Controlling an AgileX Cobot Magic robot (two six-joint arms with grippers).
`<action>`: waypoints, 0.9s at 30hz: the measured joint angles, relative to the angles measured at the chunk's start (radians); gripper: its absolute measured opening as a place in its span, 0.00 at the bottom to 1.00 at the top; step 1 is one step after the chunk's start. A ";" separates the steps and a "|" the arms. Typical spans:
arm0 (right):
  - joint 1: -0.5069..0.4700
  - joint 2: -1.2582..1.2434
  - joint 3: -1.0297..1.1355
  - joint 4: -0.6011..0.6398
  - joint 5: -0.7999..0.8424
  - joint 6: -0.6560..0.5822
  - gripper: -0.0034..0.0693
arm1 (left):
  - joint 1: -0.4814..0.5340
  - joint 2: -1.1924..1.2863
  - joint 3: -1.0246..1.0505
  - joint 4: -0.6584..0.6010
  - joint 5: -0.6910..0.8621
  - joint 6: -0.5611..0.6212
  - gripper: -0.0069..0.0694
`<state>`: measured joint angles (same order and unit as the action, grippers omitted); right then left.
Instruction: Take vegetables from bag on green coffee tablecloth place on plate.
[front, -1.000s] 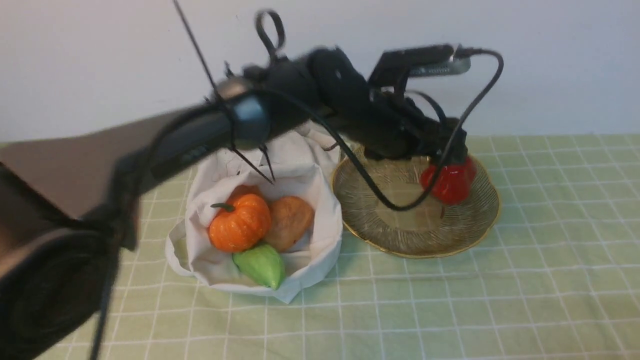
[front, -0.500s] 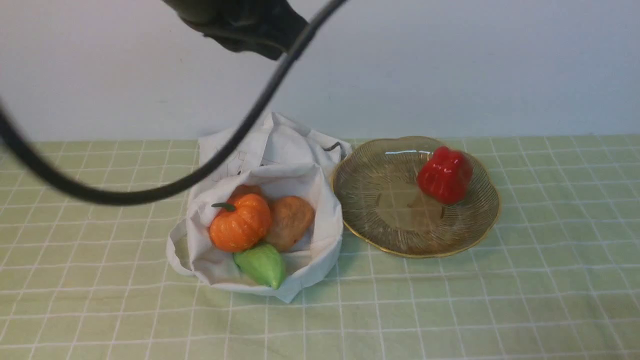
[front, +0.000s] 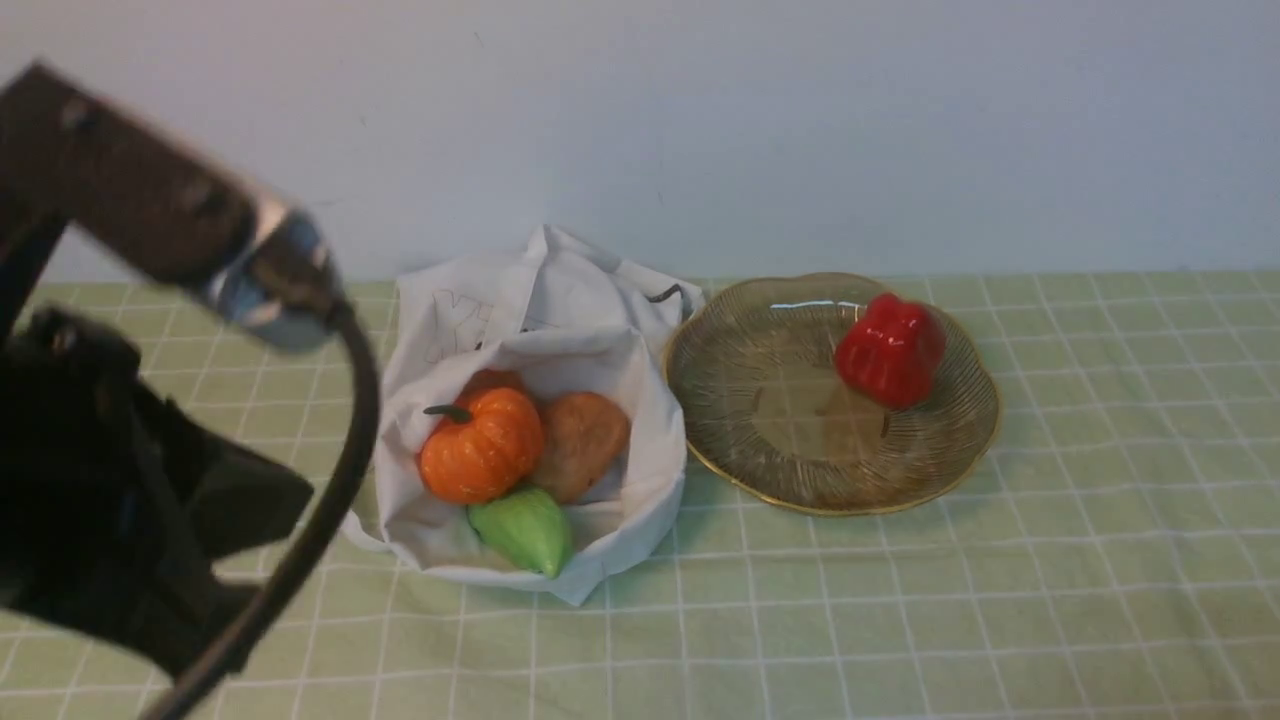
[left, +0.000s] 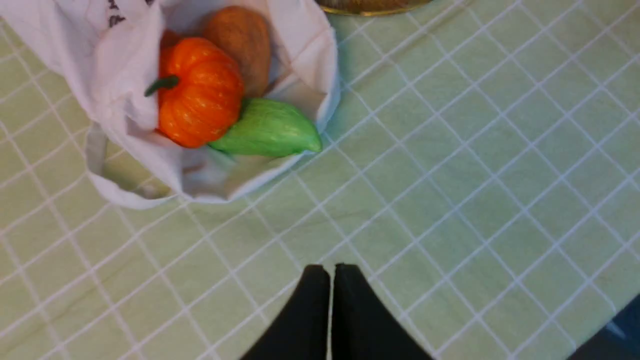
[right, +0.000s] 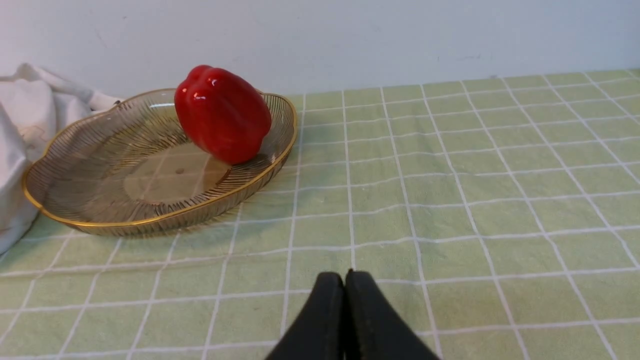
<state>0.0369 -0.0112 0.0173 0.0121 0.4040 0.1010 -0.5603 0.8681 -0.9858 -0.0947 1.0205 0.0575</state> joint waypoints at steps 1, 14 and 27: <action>0.000 0.000 0.000 0.000 0.000 0.000 0.02 | 0.000 -0.069 0.142 -0.028 -0.148 -0.003 0.08; 0.000 0.000 0.000 0.000 0.000 0.000 0.02 | 0.000 -0.330 0.699 -0.056 -0.691 -0.006 0.08; 0.000 0.000 0.000 0.000 0.000 0.000 0.02 | 0.000 -0.345 0.832 -0.056 -0.689 -0.006 0.08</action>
<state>0.0369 -0.0112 0.0173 0.0121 0.4040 0.1010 -0.5603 0.5229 -0.1542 -0.1503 0.3316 0.0514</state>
